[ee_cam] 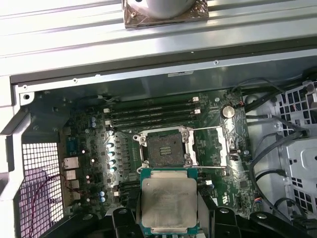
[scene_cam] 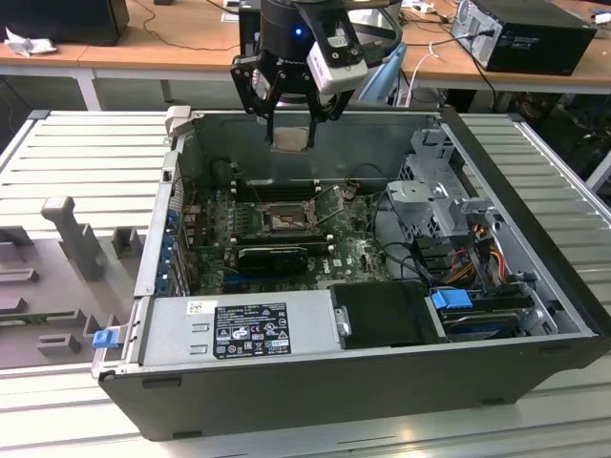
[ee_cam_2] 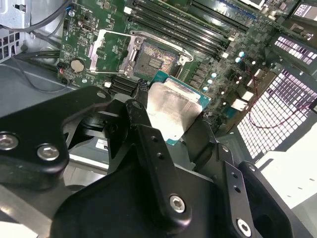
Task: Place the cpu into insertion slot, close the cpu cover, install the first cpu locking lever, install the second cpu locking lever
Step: 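Place the cpu into insertion slot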
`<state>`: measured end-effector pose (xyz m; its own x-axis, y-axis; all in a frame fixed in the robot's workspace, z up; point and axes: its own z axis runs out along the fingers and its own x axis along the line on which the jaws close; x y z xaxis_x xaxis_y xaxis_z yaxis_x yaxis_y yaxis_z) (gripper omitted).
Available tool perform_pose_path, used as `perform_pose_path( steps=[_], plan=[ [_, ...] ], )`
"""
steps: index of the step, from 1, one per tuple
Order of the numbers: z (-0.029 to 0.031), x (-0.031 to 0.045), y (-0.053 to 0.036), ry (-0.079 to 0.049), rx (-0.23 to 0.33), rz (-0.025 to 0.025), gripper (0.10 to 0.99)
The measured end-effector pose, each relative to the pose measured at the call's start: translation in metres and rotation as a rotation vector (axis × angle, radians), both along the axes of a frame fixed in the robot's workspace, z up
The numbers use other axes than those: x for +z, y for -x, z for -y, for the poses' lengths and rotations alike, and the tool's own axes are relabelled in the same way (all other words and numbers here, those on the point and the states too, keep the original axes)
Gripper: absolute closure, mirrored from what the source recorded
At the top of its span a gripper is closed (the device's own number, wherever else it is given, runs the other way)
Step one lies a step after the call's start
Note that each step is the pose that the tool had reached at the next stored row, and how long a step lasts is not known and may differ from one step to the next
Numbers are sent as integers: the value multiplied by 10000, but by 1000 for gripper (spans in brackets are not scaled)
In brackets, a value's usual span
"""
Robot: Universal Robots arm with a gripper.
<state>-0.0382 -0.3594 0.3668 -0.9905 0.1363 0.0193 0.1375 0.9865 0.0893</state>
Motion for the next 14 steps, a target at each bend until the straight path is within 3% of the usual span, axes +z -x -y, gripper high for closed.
perform_pose_path(
  steps=[14],
  plan=[
    [0,0,0,0,-386,0,545]
  ],
)
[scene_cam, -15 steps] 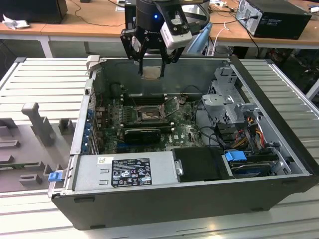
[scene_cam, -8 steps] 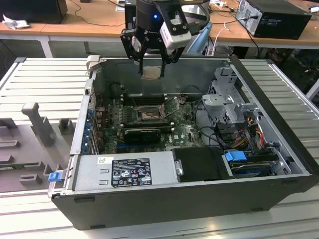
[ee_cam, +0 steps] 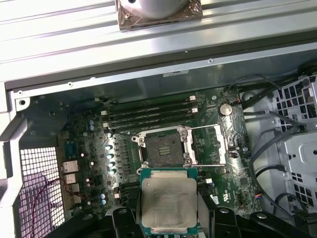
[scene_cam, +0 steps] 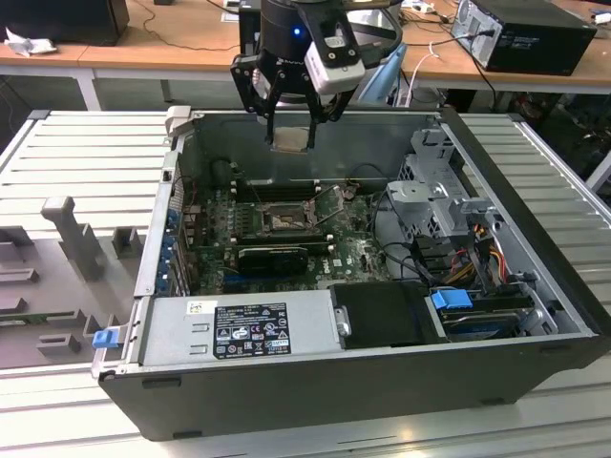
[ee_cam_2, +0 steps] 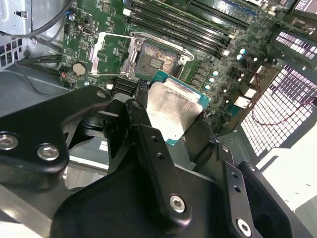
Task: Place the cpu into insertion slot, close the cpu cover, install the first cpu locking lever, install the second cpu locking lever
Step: 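Place the cpu into insertion slot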
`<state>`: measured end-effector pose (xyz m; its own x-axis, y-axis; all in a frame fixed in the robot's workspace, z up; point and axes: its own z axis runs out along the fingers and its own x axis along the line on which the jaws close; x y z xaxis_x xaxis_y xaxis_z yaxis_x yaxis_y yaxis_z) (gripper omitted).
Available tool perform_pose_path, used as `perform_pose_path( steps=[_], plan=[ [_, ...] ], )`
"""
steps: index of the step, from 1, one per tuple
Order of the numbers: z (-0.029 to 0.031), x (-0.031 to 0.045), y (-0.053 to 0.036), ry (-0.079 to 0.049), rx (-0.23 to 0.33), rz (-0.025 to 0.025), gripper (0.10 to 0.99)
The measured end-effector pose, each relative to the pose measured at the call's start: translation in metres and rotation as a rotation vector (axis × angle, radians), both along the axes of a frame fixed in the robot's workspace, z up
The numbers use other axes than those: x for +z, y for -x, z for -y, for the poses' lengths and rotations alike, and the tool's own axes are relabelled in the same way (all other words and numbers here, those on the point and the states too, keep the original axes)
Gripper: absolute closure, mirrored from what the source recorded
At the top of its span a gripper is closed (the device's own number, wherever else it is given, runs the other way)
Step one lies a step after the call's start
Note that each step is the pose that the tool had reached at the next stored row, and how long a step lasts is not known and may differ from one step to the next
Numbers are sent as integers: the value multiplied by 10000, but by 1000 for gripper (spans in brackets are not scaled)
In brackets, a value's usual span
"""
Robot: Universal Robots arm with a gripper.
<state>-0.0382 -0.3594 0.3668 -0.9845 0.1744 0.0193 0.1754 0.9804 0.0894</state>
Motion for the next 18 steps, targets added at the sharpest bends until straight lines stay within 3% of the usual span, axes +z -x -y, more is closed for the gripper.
perform_pose_path(
  steps=[18],
  plan=[
    [0,0,0,0,-503,0,545]
  ],
)
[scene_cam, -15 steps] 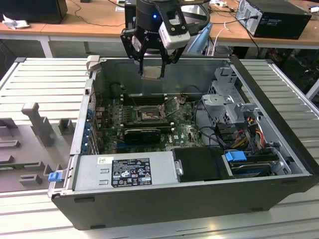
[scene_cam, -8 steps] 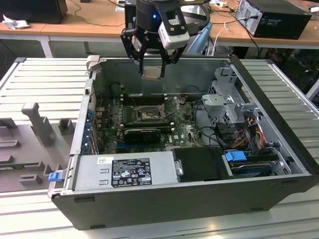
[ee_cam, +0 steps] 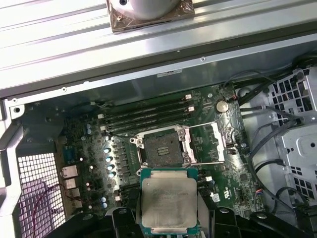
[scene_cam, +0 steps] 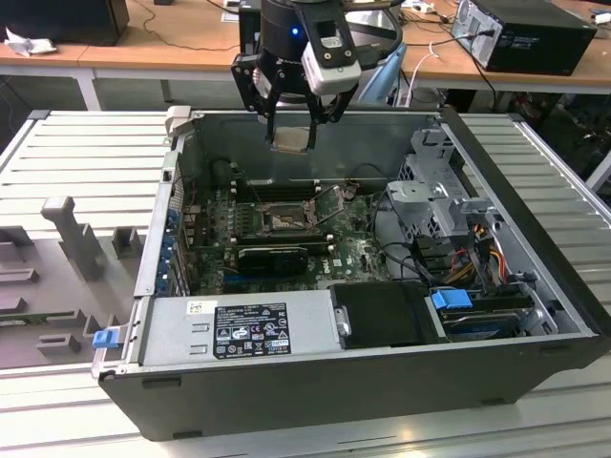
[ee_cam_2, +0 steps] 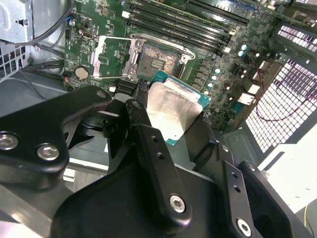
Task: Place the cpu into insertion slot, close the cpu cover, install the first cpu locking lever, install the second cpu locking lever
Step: 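Place the cpu into insertion slot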
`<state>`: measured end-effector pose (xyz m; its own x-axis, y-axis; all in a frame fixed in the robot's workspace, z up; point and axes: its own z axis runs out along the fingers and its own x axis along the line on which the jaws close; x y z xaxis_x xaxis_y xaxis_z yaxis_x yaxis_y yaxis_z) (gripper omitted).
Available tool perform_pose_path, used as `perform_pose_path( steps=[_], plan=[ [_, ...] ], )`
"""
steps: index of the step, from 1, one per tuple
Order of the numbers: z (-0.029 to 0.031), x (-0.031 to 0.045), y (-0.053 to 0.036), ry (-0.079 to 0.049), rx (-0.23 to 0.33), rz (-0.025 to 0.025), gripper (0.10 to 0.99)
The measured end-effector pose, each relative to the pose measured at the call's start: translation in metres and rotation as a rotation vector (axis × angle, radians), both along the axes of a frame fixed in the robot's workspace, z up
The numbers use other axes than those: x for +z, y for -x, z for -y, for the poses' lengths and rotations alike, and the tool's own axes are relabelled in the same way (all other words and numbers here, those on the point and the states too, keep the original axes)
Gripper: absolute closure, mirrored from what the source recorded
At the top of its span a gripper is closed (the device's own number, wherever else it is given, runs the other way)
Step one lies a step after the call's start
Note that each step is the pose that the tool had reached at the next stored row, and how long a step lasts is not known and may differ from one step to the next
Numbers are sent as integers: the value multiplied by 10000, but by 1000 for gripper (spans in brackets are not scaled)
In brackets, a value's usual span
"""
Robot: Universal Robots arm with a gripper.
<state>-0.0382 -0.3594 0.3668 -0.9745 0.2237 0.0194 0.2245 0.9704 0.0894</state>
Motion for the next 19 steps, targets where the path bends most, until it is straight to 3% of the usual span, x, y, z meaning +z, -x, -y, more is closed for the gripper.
perform_pose_path(
  steps=[11,19],
  plan=[
    [0,0,0,1,-535,1,545],
    [0,0,0,0,-1272,1,545]
  ],
)
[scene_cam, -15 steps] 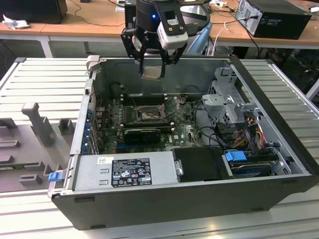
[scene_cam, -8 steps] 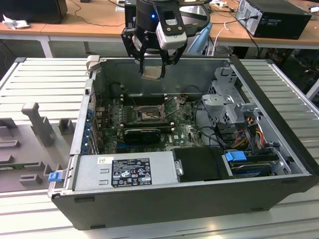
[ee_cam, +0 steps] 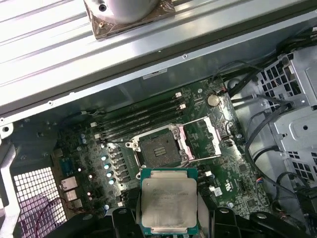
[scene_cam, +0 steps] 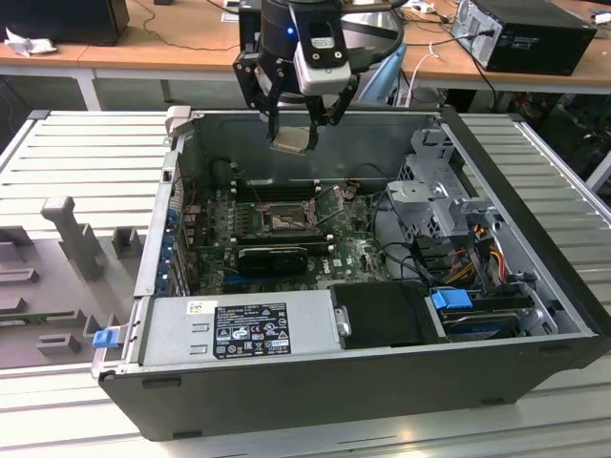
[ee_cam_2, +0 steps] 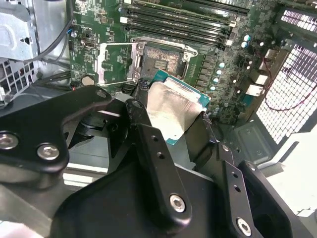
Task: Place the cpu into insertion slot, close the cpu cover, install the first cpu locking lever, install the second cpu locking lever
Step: 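Place the cpu into insertion slot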
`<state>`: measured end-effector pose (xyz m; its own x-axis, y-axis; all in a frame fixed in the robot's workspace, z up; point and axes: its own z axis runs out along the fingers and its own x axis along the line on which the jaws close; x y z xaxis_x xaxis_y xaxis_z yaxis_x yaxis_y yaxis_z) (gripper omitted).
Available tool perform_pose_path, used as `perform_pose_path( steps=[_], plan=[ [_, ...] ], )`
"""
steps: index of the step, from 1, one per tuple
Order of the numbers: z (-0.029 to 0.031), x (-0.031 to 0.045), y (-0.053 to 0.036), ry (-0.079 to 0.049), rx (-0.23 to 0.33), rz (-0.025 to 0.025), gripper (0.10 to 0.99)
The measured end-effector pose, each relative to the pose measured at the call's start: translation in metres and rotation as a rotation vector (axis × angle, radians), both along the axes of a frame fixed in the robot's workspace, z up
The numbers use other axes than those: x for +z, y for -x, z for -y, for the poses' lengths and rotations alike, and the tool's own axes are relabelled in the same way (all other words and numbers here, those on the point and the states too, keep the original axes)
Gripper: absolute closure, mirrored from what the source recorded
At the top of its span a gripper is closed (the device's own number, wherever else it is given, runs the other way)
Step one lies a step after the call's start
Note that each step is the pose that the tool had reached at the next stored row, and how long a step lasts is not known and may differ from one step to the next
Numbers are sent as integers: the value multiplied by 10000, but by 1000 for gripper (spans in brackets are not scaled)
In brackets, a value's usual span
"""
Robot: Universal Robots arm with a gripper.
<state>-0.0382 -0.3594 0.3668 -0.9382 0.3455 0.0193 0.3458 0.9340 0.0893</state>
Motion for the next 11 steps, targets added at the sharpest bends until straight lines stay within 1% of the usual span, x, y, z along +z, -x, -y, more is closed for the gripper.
perform_pose_path(
  steps=[5,11],
  plan=[
    [0,0,0,0,-551,0,545],
    [0,0,0,-1,-927,0,545]
  ],
)
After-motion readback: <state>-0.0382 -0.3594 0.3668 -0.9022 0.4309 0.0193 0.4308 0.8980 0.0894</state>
